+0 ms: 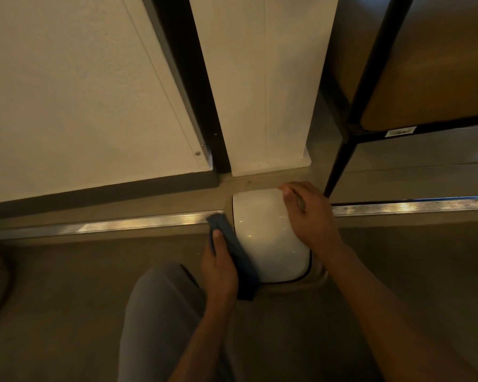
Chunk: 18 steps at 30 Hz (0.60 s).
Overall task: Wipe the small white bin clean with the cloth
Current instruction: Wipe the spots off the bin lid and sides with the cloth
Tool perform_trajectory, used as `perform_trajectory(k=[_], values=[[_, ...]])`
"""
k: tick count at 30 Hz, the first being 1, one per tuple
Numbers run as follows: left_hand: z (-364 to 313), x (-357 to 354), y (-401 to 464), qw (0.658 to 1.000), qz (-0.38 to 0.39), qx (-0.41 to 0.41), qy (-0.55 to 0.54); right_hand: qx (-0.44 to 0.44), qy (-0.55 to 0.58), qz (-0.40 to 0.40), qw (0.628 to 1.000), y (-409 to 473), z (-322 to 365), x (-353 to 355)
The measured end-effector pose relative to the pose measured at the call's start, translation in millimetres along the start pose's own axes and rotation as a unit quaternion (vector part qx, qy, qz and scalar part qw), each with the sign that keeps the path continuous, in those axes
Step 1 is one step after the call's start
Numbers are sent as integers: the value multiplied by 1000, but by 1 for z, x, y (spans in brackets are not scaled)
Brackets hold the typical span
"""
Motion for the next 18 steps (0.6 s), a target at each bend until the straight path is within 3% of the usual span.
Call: perform_trajectory(k=[3, 8, 18], values=[[-25, 6, 38, 995, 58, 81, 26, -8, -4, 5, 1000, 1, 0, 0], [-46, 0, 69, 985, 127, 28, 110, -16, -7, -14, 1000, 1, 1, -1], [5, 28, 26, 991, 55, -66, 100, -7, -17, -30, 999, 1, 4, -2]])
Point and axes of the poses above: each hand's wrist, its own y-axis towards the middle knuckle, its own x-axis out of the back of the hand, z = x × y, the point moved 1 cm from there along y, towards the middle knuckle, and after that the axes turned 14 degrees about x, right-handed, at the moved point
